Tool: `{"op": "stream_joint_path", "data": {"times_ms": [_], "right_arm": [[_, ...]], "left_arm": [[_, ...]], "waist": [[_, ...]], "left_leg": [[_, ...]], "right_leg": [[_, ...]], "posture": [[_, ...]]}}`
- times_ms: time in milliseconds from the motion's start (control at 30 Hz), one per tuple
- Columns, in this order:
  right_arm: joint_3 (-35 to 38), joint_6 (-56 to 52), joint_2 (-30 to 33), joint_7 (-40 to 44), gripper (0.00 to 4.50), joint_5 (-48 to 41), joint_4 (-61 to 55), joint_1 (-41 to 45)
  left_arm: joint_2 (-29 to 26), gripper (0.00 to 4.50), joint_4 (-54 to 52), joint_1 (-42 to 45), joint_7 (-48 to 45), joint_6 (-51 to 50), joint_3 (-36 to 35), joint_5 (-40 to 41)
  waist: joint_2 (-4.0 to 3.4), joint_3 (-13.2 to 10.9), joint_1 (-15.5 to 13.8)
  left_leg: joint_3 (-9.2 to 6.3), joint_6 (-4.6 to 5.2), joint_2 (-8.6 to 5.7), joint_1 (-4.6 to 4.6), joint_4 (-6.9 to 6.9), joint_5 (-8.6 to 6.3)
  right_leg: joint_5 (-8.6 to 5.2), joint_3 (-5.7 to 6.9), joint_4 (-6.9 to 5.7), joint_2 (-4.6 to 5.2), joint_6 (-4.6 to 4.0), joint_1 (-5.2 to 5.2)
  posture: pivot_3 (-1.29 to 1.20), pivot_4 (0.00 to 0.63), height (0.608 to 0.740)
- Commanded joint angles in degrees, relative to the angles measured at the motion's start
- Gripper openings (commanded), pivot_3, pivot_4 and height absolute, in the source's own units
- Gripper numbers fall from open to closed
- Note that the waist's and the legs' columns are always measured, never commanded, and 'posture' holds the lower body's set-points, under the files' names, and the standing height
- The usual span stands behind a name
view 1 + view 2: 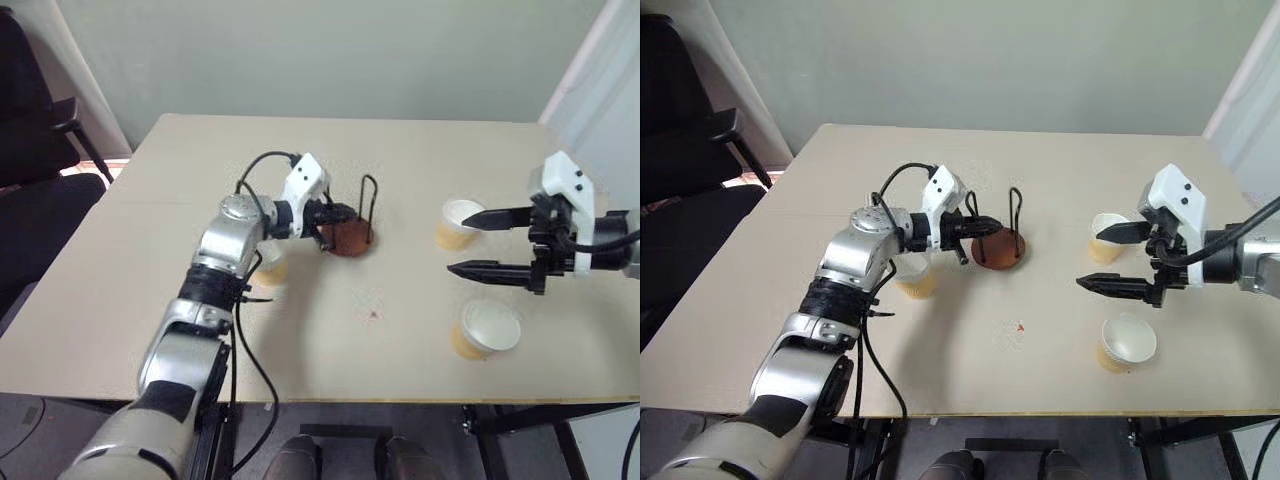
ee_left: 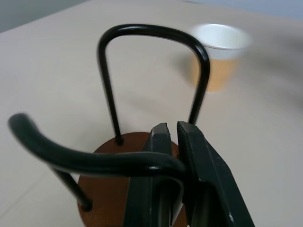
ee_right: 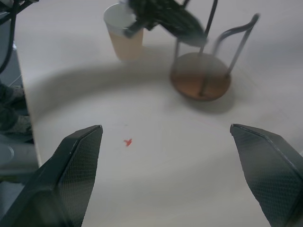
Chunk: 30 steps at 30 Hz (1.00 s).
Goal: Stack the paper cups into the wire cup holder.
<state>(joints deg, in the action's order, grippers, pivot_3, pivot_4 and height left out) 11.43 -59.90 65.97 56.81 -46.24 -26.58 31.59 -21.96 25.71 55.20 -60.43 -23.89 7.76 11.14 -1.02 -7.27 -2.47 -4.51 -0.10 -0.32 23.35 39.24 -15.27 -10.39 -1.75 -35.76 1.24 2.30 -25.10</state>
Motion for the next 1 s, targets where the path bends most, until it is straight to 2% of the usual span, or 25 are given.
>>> {"op": "stream_joint_path", "data": {"times_ms": [33,333,800,1000], "right_arm": [[6.12,-2.3,2.43,0.65,4.5,-4.08,-3.41,-1.33],[13.3,-5.93,9.04,3.15,4.5,-9.98,-5.44,-4.7],[13.5,-4.57,9.79,0.63,4.5,-10.91,-6.48,-6.51],[10.13,-2.15,9.62,0.54,4.5,-9.49,-5.55,-5.33]], "left_arm": [[-0.22,0.03,-7.86,-1.23,-5.43,-1.4,0.53,3.85],[3.74,0.03,-12.23,-3.83,-7.06,-2.85,4.3,4.79],[1.89,0.03,-14.16,-9.97,-8.07,0.87,13.16,-1.02],[1.28,1.84,-14.92,-9.86,-4.11,2.81,13.91,-5.36]], "waist": [[0.0,0.0,-0.04],[0.0,0.0,0.02],[-0.03,0.02,0.07],[-0.03,0.02,0.19]], "left_leg": [[0.0,0.01,0.0,0.01,0.01,-0.01],[0.09,0.08,0.02,0.01,0.29,-0.05],[0.12,0.3,0.02,-0.03,0.43,-0.18],[0.16,0.46,0.02,-0.18,0.57,-0.31]], "right_leg": [[0.0,0.0,0.0,0.0,0.0,0.0],[-0.01,-0.07,-0.09,0.03,0.03,0.07],[-0.08,-0.12,-0.09,0.03,0.23,0.17],[-0.13,-0.17,-0.07,0.03,0.28,0.38]], "posture": [[0.0,0.15,0.74],[0.0,0.15,0.74],[0.0,0.15,0.74],[0.0,0.15,0.74]]}}
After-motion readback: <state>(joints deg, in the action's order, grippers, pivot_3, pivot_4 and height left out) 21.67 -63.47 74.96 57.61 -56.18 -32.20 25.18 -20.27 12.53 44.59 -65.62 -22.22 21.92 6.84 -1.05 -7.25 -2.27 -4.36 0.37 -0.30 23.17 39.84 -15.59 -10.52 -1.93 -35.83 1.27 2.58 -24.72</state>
